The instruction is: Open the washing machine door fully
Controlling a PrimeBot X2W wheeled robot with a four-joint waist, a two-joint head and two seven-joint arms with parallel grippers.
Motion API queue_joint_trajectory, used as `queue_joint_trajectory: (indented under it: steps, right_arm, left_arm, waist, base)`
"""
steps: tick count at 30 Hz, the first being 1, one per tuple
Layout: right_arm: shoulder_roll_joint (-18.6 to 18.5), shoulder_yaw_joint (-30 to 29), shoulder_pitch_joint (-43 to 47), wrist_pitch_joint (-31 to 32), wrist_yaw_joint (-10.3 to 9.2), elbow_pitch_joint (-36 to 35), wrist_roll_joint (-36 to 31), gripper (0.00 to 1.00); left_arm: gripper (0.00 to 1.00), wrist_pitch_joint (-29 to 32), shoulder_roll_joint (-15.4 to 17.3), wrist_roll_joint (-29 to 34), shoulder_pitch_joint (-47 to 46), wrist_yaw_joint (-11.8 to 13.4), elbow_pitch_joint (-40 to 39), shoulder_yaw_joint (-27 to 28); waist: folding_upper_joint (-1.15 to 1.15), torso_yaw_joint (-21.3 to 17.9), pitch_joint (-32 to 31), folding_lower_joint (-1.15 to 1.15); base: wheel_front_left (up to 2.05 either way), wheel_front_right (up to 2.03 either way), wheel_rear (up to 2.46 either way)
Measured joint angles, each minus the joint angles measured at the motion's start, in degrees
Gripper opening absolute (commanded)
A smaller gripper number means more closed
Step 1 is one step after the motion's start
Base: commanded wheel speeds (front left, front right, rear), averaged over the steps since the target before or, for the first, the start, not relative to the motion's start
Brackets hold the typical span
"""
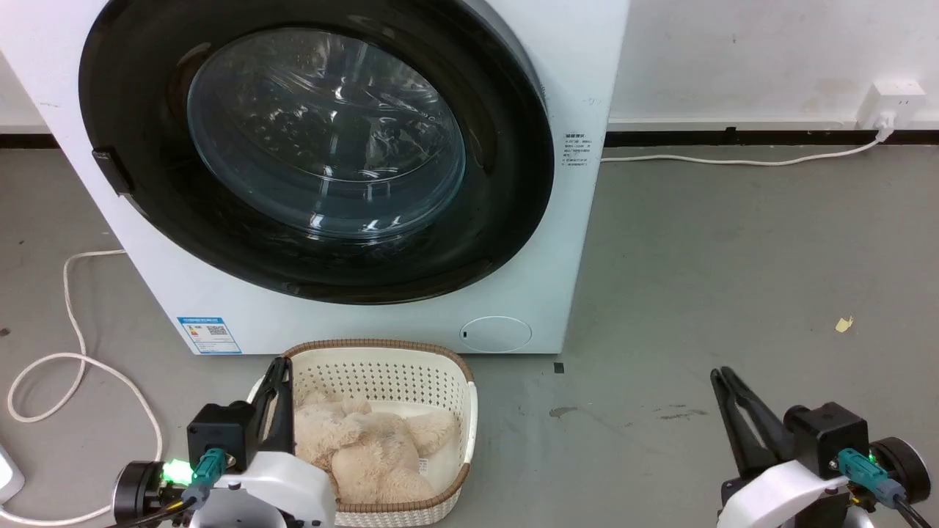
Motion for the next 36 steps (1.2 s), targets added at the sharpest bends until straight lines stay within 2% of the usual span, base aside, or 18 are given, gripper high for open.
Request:
queue_joint_trajectory:
  steps: [26,27,28,29,36]
  right_arm:
    - [-0.79,-0.24,-0.02,-2.64,0.0,-1.7,0.86,1.0]
    - [-0.98,-0.19,-0.03,-2.66,0.0,-1.81,1.04,0.74]
    - [-1.23,-0.14,-0.05,-2.85,0.0,-1.85,1.35,0.24]
    - [-1.56,-0.08,-0.09,-3.07,0.0,-1.89,1.4,0.0]
    - [-5.43,0.87,-3.89,-3.64,0.0,-2.46,3.94,0.0]
  left_arm:
    - [1.0,-2.63,-0.01,-0.2,-0.38,1.07,-0.15,-2.57]
    - [1.0,-2.67,-0.01,-0.23,-0.46,1.08,-0.19,-2.72]
    - [1.0,-2.83,-0.01,-0.37,-0.53,1.18,-0.22,-2.85]
    - [1.0,-3.01,-0.01,-0.56,-0.59,1.26,-0.26,-2.94]
    - [1.0,-4.08,-0.02,-0.89,-1.86,2.21,-0.67,-4.38]
  waist:
    - [0.0,1.3,3.36,0.01]
    - [0.0,1.4,3.6,0.01]
    - [0.0,1.51,3.84,0.01]
    - [0.0,1.62,4.08,0.01]
    - [0.0,2.85,6.5,0.01]
  base:
    - [0.0,0.0,0.0]
    - [0.0,0.0,0.0]
    - [0.0,0.0,0.0]
    - [0.0,0.0,0.0]
    - [0.0,0.0,0.0]
